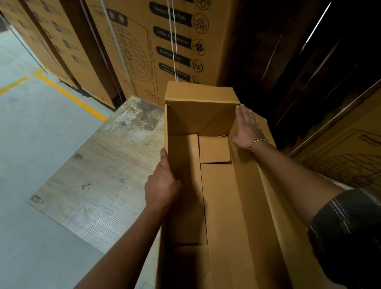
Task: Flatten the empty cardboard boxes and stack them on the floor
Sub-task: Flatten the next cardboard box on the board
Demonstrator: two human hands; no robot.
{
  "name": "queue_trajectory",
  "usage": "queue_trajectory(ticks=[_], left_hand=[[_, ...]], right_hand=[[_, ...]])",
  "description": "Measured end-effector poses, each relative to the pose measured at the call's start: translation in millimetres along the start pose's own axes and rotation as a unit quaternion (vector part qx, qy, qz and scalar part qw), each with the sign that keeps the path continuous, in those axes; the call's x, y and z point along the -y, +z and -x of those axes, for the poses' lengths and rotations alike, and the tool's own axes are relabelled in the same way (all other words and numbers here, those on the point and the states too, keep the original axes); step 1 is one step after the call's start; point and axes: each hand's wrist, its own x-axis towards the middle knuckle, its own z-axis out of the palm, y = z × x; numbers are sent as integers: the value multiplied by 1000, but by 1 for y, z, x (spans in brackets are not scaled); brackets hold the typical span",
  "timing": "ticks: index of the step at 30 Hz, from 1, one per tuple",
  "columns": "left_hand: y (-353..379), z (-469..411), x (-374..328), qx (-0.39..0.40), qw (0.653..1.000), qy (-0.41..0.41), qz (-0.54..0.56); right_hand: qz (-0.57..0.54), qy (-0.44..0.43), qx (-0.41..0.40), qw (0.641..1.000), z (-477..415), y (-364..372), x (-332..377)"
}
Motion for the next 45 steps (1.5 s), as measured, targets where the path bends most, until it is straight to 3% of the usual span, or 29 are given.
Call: queue_trajectory(ticks=[4, 8, 14, 16, 19, 22, 25, 29, 33, 34, 37, 41, 42, 45], left_hand=[[-13, 4, 9, -9, 1000, -2, 12], [-20, 31, 16, 38, 998, -15, 50], [8, 172, 54, 52, 992, -30, 115], [18, 218, 67, 48, 988, -64, 135], [21, 258, 64, -1, 977, -128, 170], [24, 272, 57, -8, 959, -145, 242], [28, 272, 49, 37, 927, -139, 347], [40, 254, 33, 139, 869, -126, 457], [70, 220, 36, 247, 812, -159, 505], [76, 213, 40, 254, 813, -162, 498], [79, 198, 52, 212, 878, -162, 398], [48, 194, 54, 142, 929, -108, 323], [31, 199, 48, 128, 919, -99, 359], [-19, 211, 30, 154, 822, -101, 540]], right_hand=[[-131, 59, 46, 989, 87, 11, -30], [-162, 57, 84, 982, 199, 19, -56], [-204, 65, 131, 968, 360, 40, -91], [-288, 77, 138, 944, 386, 46, -91], [-378, 92, 86, 917, 403, 42, -79], [-345, 90, 30, 934, 414, 32, -80], [-267, 106, -23, 958, 421, -5, -76], [-133, 105, -107, 980, 429, -58, -63], [-16, 32, -114, 993, 427, -84, -21], [2, 20, -96, 995, 424, -84, -7], [26, -6, -74, 997, 413, -71, 28], [-62, -51, -87, 993, 396, -51, 61], [-82, -61, -85, 991, 391, -45, 69], [-143, -92, -65, 983, 378, -29, 87]])
